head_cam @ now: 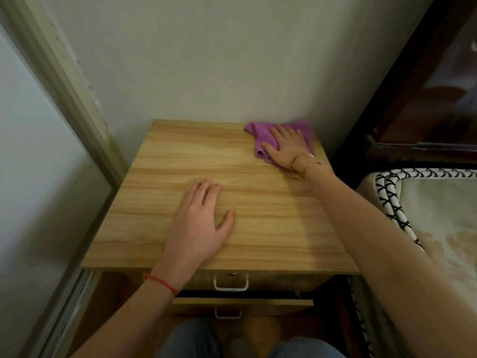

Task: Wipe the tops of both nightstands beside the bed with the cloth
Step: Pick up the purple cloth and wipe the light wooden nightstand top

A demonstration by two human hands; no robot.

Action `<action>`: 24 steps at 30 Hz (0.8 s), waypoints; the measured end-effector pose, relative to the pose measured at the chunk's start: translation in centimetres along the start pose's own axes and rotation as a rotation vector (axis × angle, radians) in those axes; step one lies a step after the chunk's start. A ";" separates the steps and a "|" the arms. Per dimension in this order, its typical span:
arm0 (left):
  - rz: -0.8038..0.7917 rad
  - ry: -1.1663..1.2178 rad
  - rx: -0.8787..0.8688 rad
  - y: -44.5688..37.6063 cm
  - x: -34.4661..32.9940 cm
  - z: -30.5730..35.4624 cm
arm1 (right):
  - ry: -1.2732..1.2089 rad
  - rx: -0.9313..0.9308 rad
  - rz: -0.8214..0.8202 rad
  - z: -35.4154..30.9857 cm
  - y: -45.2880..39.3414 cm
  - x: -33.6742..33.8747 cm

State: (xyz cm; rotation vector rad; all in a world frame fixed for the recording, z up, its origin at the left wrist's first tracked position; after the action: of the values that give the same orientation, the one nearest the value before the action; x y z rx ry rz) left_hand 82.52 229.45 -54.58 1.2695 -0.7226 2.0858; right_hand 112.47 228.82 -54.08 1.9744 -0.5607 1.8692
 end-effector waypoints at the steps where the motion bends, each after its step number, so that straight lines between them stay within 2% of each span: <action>1: 0.007 -0.002 -0.002 0.0 -0.1 -0.1 | -0.009 0.051 0.000 -1.9 -0.3 -0.1; 4: 0.037 -0.007 -0.016 -0.1 -0.2 -0.3 | -0.031 0.236 0.010 -7.2 0.1 -0.5; 7: 0.042 -0.014 -0.020 -0.1 -0.4 -0.4 | -0.054 0.346 0.014 -7.7 1.0 -1.1; 9: 0.038 -0.010 -0.018 -0.2 -0.3 -0.4 | -0.071 0.291 0.017 -5.0 1.0 -0.7; 12: 0.011 0.005 -0.010 -0.1 -0.2 -0.3 | -0.036 0.047 0.012 1.2 1.1 0.2; 14: 0.007 0.006 -0.008 0.0 -0.1 -0.3 | 0.002 -0.017 -0.007 2.7 1.9 0.5; 16: 0.006 0.001 -0.010 0.0 -0.1 -0.3 | -0.017 0.038 -0.008 1.1 3.3 0.2; 21: 0.026 -0.005 -0.025 0.0 0.0 -0.2 | -0.057 0.384 0.036 -5.8 10.1 -0.5; 24: 0.016 0.000 -0.028 0.1 0.2 -0.2 | -0.078 0.354 0.041 -4.5 10.5 -0.3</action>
State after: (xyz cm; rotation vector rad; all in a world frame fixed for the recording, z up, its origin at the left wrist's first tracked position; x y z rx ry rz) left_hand 82.28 229.58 -54.54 1.2523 -0.7614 2.0813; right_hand 103.22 222.20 -54.24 2.2798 -0.3077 2.0372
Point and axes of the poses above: each hand's wrist, its own y-axis away from the middle knuckle, its own x-axis out of the back of the hand, z = x × y, the point moved 3 cm from there along -y, towards the middle knuckle, and after that the axes turned 4 degrees about x, right-handed, at the moved point
